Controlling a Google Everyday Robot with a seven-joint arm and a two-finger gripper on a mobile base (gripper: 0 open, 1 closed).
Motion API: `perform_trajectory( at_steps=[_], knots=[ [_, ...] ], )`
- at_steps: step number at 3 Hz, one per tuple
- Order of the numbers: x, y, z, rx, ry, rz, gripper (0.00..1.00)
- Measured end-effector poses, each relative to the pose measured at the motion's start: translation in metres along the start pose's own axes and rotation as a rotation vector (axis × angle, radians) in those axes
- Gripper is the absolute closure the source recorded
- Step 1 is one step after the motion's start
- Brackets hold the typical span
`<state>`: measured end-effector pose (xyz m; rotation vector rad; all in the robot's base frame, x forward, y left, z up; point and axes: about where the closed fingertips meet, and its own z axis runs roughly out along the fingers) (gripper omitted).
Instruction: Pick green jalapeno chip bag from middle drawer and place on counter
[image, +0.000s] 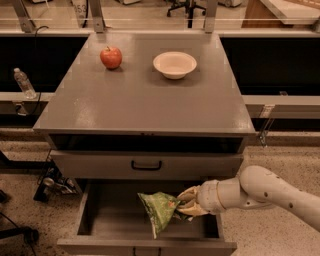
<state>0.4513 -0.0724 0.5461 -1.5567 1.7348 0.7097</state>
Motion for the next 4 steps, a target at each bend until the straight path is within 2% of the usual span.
perform_trajectory(
  at_steps=[1,2,3,4],
  knots=[
    [-0.009,0.005,-0.027,0.039,0.008,-0.005,1.0],
    [-0.018,0.004,-0.059,0.1,0.024,-0.022,1.0],
    [-0.021,0.004,-0.061,0.103,0.022,-0.03,1.0],
    [-0.041,0.01,-0.076,0.123,0.011,-0.083,1.0]
  ],
)
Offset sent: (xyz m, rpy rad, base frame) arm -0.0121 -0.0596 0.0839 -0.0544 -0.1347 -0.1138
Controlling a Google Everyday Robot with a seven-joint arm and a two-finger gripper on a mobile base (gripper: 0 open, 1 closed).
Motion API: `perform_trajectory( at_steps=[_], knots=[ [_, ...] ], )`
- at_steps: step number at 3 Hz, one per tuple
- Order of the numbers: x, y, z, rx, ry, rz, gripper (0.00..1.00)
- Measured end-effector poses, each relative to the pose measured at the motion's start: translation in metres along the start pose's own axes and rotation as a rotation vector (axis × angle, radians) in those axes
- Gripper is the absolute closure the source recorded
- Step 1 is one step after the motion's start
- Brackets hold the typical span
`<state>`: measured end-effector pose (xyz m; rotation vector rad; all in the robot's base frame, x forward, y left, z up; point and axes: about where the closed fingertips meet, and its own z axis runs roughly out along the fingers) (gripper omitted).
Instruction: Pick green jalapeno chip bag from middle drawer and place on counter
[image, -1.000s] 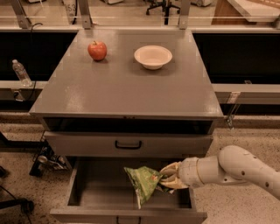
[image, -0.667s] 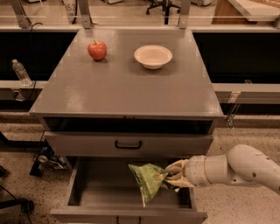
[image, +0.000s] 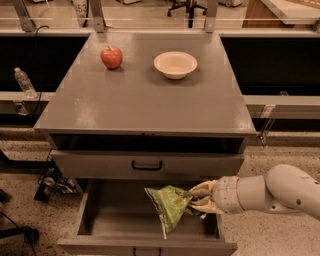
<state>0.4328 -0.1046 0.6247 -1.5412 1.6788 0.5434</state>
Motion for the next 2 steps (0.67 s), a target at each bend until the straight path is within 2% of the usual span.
perform_trajectory(
  at_steps=[1,2],
  knots=[
    [-0.036,-0.002,-0.036,0.065,0.002,-0.094,1.0],
    [-0.056,-0.01,-0.069,0.136,0.01,-0.147,1.0]
  ],
)
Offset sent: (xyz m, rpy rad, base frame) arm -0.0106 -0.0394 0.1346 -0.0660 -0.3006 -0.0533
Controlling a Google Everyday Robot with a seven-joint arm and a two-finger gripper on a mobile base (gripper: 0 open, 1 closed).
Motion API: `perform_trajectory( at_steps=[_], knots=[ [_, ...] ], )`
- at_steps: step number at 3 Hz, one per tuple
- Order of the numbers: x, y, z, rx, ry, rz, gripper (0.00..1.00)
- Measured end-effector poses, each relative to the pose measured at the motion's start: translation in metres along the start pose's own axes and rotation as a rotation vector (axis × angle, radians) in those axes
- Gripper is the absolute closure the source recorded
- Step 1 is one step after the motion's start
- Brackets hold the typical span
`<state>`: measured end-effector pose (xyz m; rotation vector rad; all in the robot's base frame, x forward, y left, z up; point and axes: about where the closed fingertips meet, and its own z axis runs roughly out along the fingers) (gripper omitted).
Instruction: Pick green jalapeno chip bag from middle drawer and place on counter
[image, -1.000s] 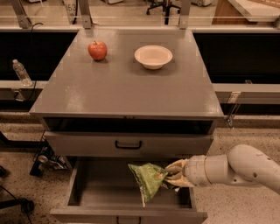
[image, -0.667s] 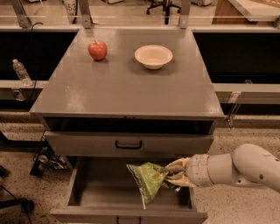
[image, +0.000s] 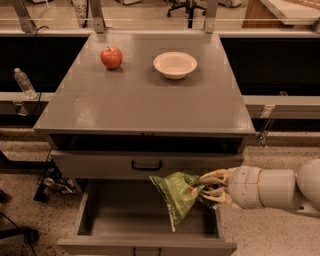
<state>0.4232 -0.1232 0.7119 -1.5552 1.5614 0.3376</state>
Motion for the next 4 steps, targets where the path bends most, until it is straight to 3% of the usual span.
perform_trajectory(
  at_steps=[1,2,4],
  knots=[
    [-0.033,-0.034,-0.049,0.107,0.03,-0.091,1.0],
    [-0.057,-0.053,-0.074,0.161,0.051,-0.149,1.0],
    [-0.067,-0.065,-0.079,0.189,0.049,-0.184,1.0]
  ],
)
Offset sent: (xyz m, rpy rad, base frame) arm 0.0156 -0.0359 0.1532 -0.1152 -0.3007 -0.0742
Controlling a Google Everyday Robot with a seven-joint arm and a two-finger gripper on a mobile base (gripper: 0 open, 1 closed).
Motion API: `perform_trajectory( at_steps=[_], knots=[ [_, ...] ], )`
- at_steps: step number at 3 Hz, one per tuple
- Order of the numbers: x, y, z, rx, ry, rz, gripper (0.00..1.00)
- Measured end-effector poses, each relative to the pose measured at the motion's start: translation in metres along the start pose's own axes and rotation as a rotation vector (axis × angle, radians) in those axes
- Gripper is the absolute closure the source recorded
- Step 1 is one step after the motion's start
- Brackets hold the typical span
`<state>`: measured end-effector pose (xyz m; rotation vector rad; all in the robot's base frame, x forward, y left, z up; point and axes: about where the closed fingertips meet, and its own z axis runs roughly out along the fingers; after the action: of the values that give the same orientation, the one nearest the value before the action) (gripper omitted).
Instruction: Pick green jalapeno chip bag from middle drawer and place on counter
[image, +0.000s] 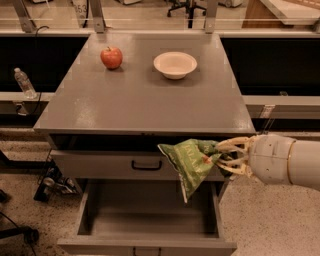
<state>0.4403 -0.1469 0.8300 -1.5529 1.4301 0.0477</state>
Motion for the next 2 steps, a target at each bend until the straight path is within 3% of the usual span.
perform_trajectory(
  at_steps=[2],
  knots=[
    [-0.033,-0.068,-0.013,0.081,0.003,-0.144,1.0]
  ],
)
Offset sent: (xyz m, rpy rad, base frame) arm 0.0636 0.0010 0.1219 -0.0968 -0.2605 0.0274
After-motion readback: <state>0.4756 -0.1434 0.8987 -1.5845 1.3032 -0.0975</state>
